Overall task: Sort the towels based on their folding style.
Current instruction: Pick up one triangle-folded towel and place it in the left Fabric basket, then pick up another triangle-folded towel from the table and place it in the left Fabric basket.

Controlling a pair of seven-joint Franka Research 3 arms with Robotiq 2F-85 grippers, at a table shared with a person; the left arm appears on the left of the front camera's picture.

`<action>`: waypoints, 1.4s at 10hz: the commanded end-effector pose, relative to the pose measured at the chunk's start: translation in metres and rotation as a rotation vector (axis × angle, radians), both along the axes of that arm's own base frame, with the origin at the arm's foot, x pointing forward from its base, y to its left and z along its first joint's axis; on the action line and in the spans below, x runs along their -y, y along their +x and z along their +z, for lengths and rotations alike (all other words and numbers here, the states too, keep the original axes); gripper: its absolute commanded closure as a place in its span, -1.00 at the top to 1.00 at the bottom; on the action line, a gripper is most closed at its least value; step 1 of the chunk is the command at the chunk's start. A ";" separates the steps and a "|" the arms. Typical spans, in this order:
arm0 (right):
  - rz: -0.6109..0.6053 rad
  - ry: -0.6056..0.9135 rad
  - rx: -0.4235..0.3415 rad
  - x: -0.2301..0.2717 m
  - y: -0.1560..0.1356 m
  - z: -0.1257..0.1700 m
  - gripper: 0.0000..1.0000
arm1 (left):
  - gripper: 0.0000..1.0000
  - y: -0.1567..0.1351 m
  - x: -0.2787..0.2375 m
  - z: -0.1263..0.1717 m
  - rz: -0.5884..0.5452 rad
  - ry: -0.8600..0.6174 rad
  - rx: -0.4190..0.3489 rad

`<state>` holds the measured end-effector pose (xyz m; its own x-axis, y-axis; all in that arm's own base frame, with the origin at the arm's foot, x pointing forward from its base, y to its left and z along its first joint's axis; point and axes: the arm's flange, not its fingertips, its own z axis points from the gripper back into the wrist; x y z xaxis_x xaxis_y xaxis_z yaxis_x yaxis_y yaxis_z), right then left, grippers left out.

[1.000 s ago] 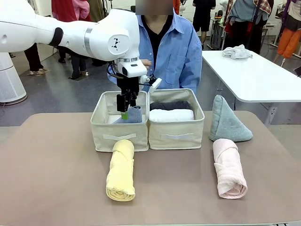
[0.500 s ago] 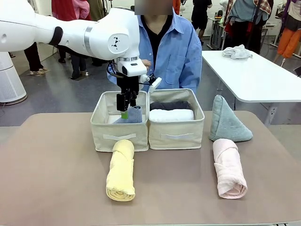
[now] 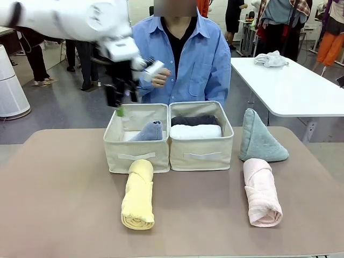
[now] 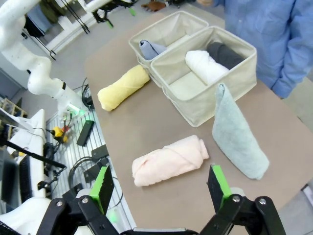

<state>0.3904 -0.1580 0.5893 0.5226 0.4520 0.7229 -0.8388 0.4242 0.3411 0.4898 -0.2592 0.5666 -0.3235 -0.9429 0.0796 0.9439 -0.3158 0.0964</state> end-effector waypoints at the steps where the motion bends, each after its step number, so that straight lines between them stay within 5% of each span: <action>1: 0.016 0.005 0.011 0.000 -0.003 -0.003 1.00 | 1.00 -0.062 -0.137 0.019 0.128 -0.138 0.071; 3: 0.016 0.005 0.011 0.000 -0.003 -0.003 1.00 | 1.00 -0.086 -0.241 0.026 0.350 -0.257 0.116; 6: 0.016 0.005 0.011 0.000 -0.003 -0.003 1.00 | 1.00 -0.072 -0.322 0.007 0.470 -0.391 0.016; 8: 0.016 0.005 0.011 0.000 -0.003 -0.003 1.00 | 1.00 -0.058 -0.324 -0.001 0.462 -0.409 -0.041; 9: 0.016 0.005 0.011 0.000 -0.003 -0.003 1.00 | 1.00 -0.088 -0.344 0.001 0.518 -0.364 0.006; 14: 0.016 0.005 0.011 0.000 -0.003 -0.003 1.00 | 1.00 -0.088 -0.344 0.001 0.518 -0.364 0.006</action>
